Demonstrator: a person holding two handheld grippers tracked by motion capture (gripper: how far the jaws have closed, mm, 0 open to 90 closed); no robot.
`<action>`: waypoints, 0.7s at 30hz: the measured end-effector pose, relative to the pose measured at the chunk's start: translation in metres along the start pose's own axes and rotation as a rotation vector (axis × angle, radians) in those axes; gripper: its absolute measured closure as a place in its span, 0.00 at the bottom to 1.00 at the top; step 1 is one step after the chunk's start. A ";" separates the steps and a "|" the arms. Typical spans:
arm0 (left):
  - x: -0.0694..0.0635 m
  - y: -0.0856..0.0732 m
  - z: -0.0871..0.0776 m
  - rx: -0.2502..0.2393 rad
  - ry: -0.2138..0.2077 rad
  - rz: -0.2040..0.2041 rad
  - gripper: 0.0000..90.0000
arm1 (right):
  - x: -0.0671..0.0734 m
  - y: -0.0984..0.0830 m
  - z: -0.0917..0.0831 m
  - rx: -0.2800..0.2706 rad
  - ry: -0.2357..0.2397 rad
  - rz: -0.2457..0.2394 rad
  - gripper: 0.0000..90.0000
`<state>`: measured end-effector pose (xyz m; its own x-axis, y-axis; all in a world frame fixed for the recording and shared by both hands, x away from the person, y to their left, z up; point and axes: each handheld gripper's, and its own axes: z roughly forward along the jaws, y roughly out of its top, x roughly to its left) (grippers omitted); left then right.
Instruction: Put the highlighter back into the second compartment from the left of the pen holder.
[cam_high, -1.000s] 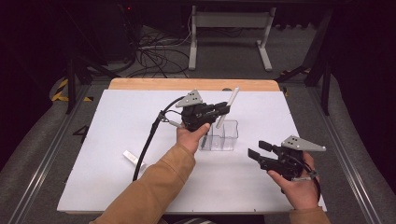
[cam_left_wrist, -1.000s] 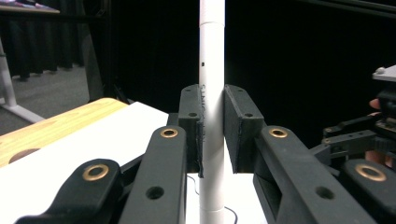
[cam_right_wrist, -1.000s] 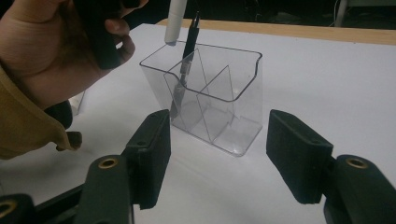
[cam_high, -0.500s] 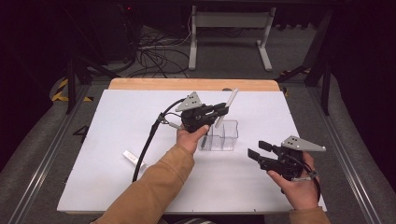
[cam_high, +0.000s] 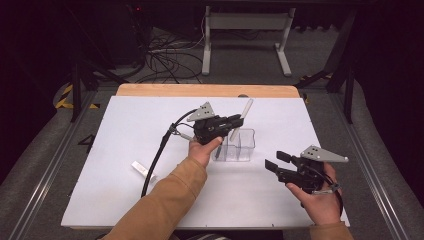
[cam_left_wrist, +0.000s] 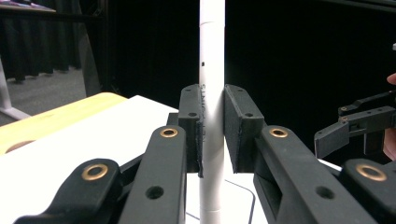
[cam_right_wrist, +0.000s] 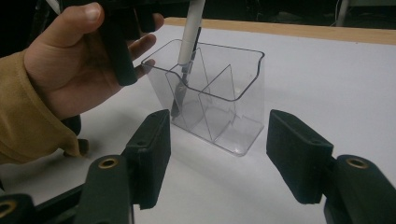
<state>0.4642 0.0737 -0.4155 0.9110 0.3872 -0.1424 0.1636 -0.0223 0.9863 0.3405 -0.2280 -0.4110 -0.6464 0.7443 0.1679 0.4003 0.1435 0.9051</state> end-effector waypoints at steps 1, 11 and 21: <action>0.000 -0.001 0.000 0.001 -0.001 0.000 0.87 | 0.000 0.000 0.000 0.000 0.001 0.002 0.46; 0.001 -0.009 0.001 0.039 -0.008 0.011 0.87 | 0.001 0.000 0.001 0.004 0.002 -0.002 0.46; -0.001 -0.016 0.001 0.085 -0.001 0.022 0.87 | 0.001 0.000 0.001 0.004 0.003 -0.003 0.46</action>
<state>0.4613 0.0733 -0.4312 0.9148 0.3852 -0.1210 0.1751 -0.1084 0.9786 0.3404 -0.2263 -0.4116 -0.6496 0.7418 0.1665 0.4011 0.1483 0.9040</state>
